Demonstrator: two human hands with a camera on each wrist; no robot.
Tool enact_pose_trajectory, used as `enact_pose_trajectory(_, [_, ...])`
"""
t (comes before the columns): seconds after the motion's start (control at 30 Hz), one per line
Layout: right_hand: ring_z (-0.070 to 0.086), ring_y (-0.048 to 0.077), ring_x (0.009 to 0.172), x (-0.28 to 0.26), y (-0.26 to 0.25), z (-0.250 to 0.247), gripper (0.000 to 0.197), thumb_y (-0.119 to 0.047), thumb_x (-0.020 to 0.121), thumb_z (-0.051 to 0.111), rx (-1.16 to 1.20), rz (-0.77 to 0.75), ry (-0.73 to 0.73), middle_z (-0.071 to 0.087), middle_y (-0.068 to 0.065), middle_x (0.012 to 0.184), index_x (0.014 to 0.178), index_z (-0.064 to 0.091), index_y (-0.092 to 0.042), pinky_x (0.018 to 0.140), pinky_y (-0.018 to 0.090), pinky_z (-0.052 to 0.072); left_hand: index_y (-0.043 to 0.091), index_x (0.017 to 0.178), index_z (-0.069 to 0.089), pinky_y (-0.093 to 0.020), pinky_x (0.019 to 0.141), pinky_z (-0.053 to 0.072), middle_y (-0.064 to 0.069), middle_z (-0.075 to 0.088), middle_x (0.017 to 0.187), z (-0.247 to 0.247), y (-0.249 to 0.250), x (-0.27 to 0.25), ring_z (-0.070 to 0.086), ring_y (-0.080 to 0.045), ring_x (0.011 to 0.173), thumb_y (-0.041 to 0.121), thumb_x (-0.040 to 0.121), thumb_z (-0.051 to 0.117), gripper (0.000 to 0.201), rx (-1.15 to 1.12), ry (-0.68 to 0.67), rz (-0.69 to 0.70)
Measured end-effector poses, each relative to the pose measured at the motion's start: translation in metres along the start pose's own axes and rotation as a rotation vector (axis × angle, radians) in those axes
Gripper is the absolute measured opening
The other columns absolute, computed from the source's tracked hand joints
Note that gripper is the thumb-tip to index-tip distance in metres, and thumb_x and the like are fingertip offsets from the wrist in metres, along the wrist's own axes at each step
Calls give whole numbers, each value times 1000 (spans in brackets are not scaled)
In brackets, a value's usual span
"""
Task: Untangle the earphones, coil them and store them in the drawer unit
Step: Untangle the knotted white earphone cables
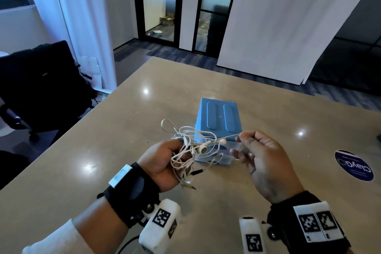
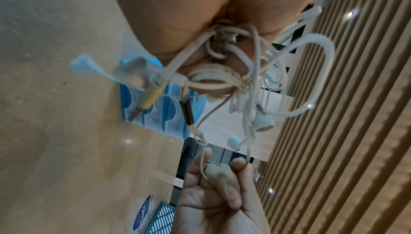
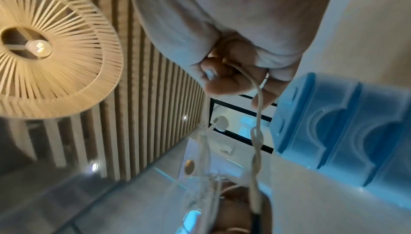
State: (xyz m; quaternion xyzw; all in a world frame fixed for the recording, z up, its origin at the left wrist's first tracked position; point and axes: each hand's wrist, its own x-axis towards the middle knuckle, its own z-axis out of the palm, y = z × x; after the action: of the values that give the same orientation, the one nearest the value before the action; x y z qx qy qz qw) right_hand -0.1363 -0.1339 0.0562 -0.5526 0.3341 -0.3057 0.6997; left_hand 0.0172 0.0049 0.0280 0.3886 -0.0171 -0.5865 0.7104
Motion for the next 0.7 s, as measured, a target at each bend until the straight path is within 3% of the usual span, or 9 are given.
enact_pose_trajectory(0.03, [43,12,44,0,-2,0,22,-3,102,52,105,37,21,46,-2,51,82,60,-4,77,38,56,10,71,57,-25,49,40,0,46,46,0,-1,0,43,-9,35,10,89,47,21,4,0,4])
enact_pose_trajectory(0.1, [34,11,42,-1,-4,-2,19,-6,102,50,242,91,39,33,-2,52,85,59,-5,68,37,61,12,65,57,-24,48,38,1,45,46,0,-2,-1,43,-10,37,10,89,45,27,11,2,2])
enact_pose_trajectory(0.2, [33,10,42,0,-4,-6,15,-10,102,51,298,125,49,33,-3,55,89,58,-9,53,28,53,11,61,57,-22,44,37,0,42,47,4,0,-2,41,-11,37,10,86,47,27,-12,0,-12])
enact_pose_trajectory(0.27, [35,12,45,-1,-3,-7,15,-10,102,51,261,124,25,38,-1,58,88,56,-12,47,26,45,10,59,59,-20,38,39,0,43,46,7,-1,-2,41,-9,35,9,92,43,36,-12,-4,-6])
enact_pose_trajectory(0.37, [38,18,48,-3,-1,-6,18,-6,100,54,-3,122,-75,45,5,61,82,56,-12,45,27,38,7,55,65,-18,34,41,-2,51,44,15,-1,-4,49,-11,33,9,98,38,51,25,-36,1])
enact_pose_trajectory(0.43, [33,17,46,-2,4,-5,18,-4,97,57,-175,139,-121,40,5,59,81,55,-11,44,24,33,2,59,63,-17,34,43,-5,54,44,18,-1,-5,53,-13,32,9,99,37,48,18,-56,-3])
enact_pose_trajectory(0.53, [21,12,43,0,9,-7,25,-6,95,62,-290,118,-70,29,0,54,74,52,-16,41,19,23,4,63,65,-18,34,43,-3,53,46,17,2,-8,50,-11,33,10,97,41,42,-33,-32,-2])
enact_pose_trajectory(0.63, [17,9,38,1,11,-10,31,-6,93,67,-143,101,46,27,-5,46,70,49,-17,40,17,18,8,66,58,-18,30,37,1,44,44,17,7,-11,40,-8,30,11,88,47,26,-65,-31,-23])
enact_pose_trajectory(0.7, [16,9,38,1,11,-9,32,-5,93,67,-3,95,114,27,-5,46,70,48,-17,40,17,16,6,66,50,-19,29,38,-1,44,41,17,7,-12,42,-11,27,8,91,40,27,-92,-22,-28])
